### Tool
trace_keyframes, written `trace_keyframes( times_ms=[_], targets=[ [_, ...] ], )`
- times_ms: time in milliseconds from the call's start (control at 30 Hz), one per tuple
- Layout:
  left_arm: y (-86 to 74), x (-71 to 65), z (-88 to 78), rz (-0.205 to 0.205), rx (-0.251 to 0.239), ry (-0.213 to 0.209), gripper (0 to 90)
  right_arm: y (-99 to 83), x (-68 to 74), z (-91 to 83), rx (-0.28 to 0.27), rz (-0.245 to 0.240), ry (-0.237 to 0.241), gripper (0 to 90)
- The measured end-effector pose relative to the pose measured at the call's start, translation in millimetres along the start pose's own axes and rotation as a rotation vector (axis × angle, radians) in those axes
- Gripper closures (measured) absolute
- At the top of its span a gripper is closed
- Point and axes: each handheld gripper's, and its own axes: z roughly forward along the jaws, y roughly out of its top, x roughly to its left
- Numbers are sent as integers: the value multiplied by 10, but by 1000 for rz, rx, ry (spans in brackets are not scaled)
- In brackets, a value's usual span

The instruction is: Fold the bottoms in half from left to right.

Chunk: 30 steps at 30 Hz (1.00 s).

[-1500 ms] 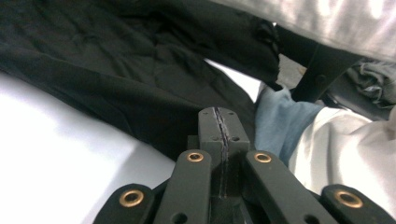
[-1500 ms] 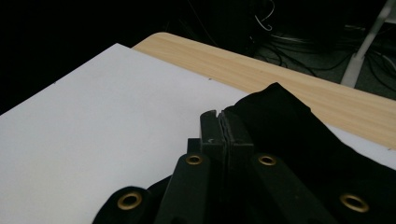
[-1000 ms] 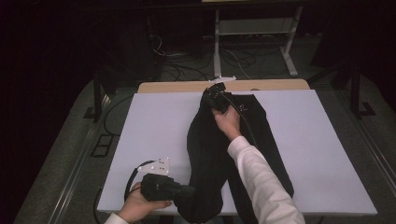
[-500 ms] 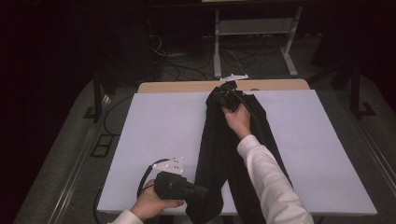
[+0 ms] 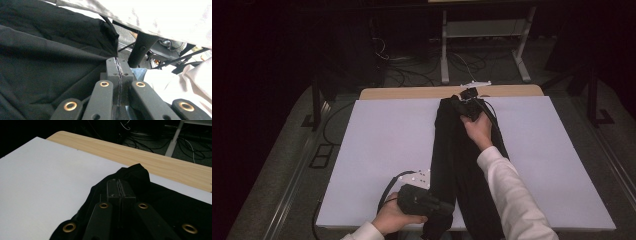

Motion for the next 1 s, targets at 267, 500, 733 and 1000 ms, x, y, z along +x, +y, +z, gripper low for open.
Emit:
trace_keyframes(
  times_ms=[267, 500, 733, 1000],
  targets=[
    [97, -7, 226, 18, 18, -24, 891, -15, -141, -94, 11, 11, -4, 874],
    [162, -21, 290, 38, -13, -23, 890, -15, -245, -128, 26, 25, -8, 874],
    [247, -30, 411, 45, 12, -28, 890, -30, -308, -138, 40, 20, 3, 873],
    [344, -48, 569, 59, 19, -30, 890, -5, -482, -167, 61, 32, 16, 874]
  ],
)
